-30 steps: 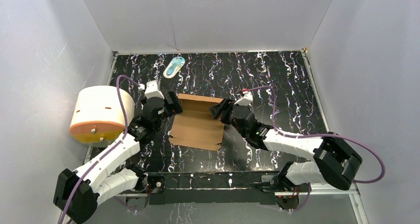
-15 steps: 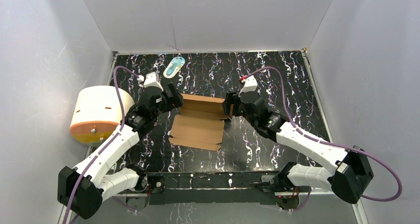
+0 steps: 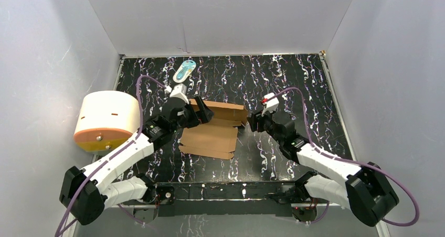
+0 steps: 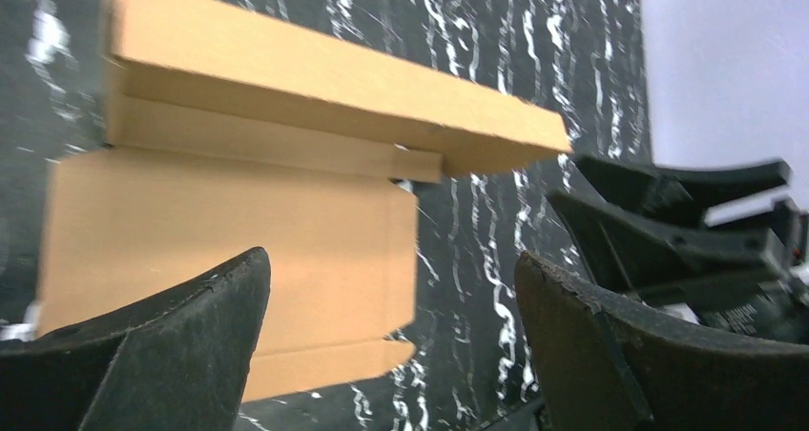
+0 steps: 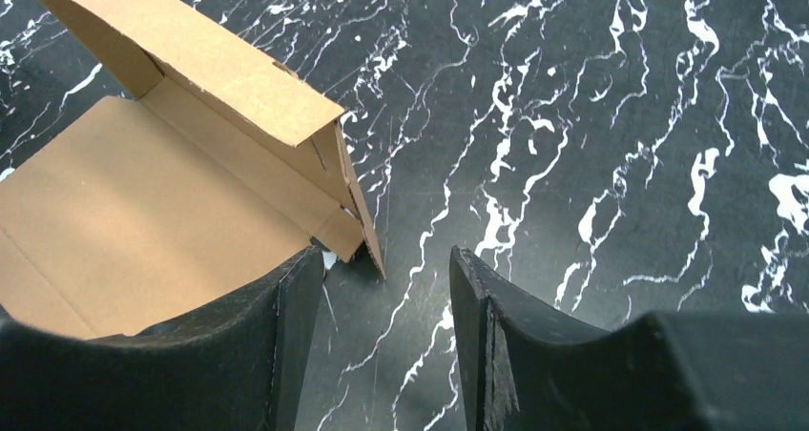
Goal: Fold the paper box
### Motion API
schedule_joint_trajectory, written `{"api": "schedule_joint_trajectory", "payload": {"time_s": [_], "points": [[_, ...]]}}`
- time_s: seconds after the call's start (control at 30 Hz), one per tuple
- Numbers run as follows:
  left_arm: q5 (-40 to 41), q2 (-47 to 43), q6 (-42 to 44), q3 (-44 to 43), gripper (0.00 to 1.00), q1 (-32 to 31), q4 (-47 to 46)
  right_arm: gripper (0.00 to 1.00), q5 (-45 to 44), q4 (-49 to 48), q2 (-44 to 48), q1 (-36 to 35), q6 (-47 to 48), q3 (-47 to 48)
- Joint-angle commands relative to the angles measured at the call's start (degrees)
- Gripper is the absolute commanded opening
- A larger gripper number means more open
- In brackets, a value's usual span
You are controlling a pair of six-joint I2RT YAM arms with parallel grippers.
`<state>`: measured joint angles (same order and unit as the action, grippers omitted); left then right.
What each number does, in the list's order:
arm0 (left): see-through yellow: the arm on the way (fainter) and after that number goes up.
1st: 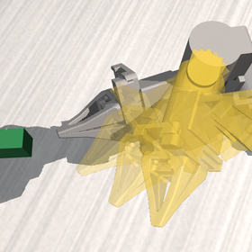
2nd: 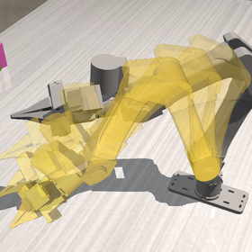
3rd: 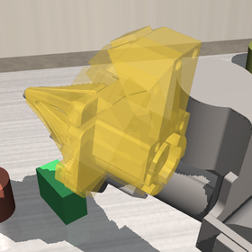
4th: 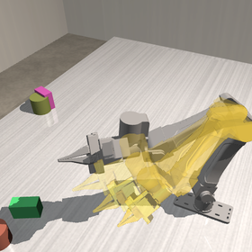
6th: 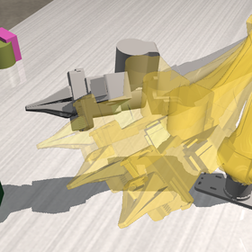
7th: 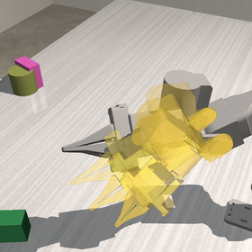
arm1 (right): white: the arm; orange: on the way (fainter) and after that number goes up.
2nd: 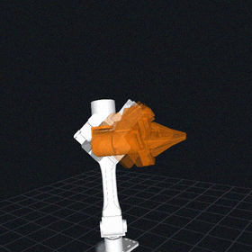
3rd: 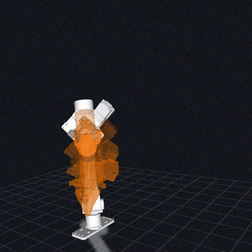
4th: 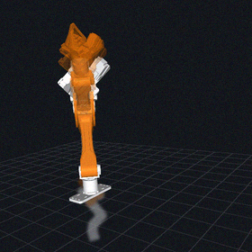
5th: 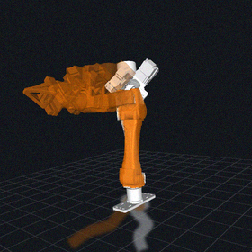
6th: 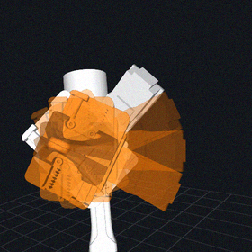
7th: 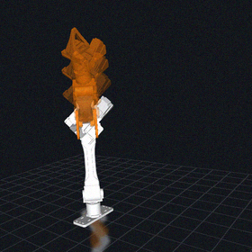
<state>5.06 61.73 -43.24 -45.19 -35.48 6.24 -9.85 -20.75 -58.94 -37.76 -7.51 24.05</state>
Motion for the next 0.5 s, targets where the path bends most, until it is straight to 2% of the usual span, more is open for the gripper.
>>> {"api": "schedule_joint_trajectory", "payload": {"time_s": [0.0, 0.13, 0.27, 0.37, 0.47], "points": [[0.1, 1.1, -7.1, 2.8, 0.95, -3.5, -8.9, 0.58, 6.4, -19.4, -4.0, 2.7, 3.5, -2.0], [-0.4, 3.4, -10.5, 4.3, 0.95, -4.2, -15.6, 0.56, 11.4, -26.1, -9.0, 3.7, 3.7, -2.6], [-1.0, 5.6, -14.1, 6.5, 0.94, -5.3, -24.4, 0.5, 11.8, -30.4, -14.0, 4.0, 4.7, -2.5], [0.7, 7.7, -17.6, 8.5, 0.93, -6.8, -31.0, 0.43, 13.2, -35.4, -16.6, 4.1, 5.4, -3.5], [1.6, 10.4, -19.2, 8.3, 0.93, -7.9, -34.6, 0.3, 14.3, -37.8, -17.9, 4.2, 6.3, -4.3]]}}
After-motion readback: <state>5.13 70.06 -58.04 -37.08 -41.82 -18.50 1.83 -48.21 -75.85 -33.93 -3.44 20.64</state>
